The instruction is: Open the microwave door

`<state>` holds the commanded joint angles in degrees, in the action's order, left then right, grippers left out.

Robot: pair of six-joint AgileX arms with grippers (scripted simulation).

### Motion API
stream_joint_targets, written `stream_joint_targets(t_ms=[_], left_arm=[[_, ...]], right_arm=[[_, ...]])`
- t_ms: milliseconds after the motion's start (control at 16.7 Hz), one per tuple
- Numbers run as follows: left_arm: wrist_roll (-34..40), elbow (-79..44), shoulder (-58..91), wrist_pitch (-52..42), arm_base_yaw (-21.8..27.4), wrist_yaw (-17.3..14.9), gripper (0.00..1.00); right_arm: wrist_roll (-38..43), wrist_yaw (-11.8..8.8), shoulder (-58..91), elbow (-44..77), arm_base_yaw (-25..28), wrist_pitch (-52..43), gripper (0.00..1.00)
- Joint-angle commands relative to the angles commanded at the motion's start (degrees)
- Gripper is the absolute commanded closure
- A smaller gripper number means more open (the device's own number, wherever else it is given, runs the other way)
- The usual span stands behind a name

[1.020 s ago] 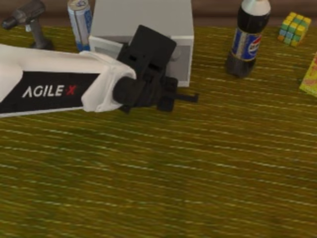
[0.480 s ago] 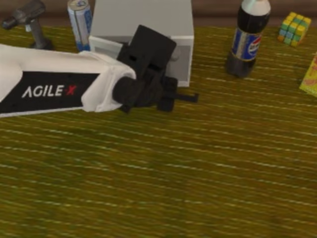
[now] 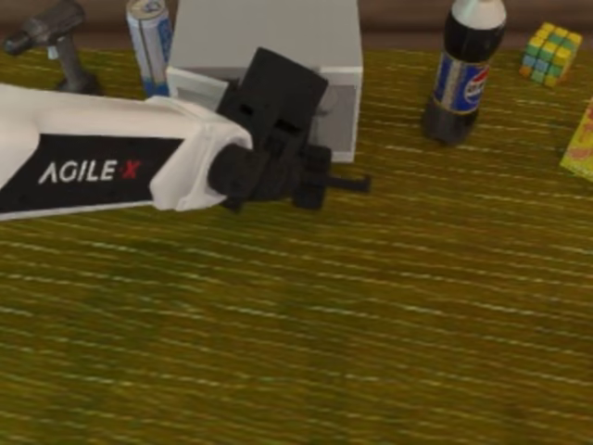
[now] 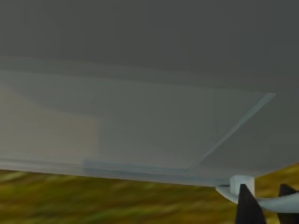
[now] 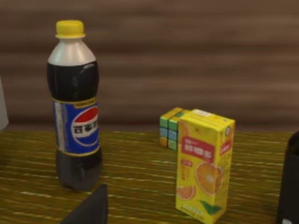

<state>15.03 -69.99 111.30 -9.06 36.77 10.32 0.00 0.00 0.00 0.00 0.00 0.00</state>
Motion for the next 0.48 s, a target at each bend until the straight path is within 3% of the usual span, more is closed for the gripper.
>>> stream_joint_targets(t_ms=[480], left_arm=[[-2.0, 1.8, -1.3, 1.0, -0.8, -1.2, 1.00]], right_arm=[[0.0, 0.0, 0.0, 0.0, 0.0, 0.0, 0.00]])
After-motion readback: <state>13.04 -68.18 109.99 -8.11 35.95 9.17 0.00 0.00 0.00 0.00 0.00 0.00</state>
